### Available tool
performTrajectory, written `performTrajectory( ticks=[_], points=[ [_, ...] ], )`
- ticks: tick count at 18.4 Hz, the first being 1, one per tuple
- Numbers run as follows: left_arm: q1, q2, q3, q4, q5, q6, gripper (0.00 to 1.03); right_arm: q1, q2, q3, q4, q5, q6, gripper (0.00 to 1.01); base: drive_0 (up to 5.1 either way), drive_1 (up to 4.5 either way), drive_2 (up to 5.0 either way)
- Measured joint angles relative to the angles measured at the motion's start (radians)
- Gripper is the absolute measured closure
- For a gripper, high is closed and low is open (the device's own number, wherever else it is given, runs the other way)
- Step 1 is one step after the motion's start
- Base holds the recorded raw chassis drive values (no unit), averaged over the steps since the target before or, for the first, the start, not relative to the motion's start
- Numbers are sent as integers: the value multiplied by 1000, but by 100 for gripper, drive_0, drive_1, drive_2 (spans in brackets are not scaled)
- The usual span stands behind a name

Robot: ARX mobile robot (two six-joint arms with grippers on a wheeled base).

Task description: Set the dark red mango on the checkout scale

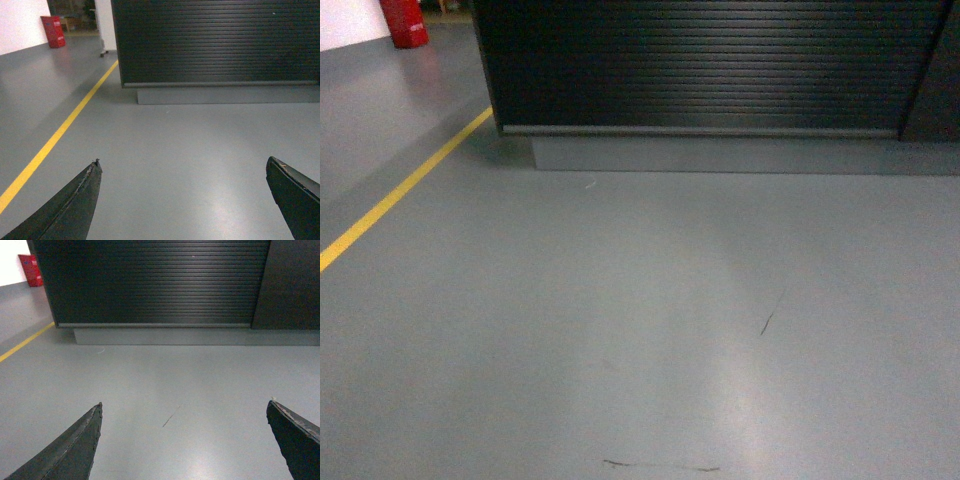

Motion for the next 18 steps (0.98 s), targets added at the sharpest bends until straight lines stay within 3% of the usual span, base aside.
performTrajectory(
  ticks=[18],
  points=[
    [0, 0, 0, 2, 0, 0, 5, 0, 0, 0, 2, 0, 0, 3, -1, 429, -431]
  ],
)
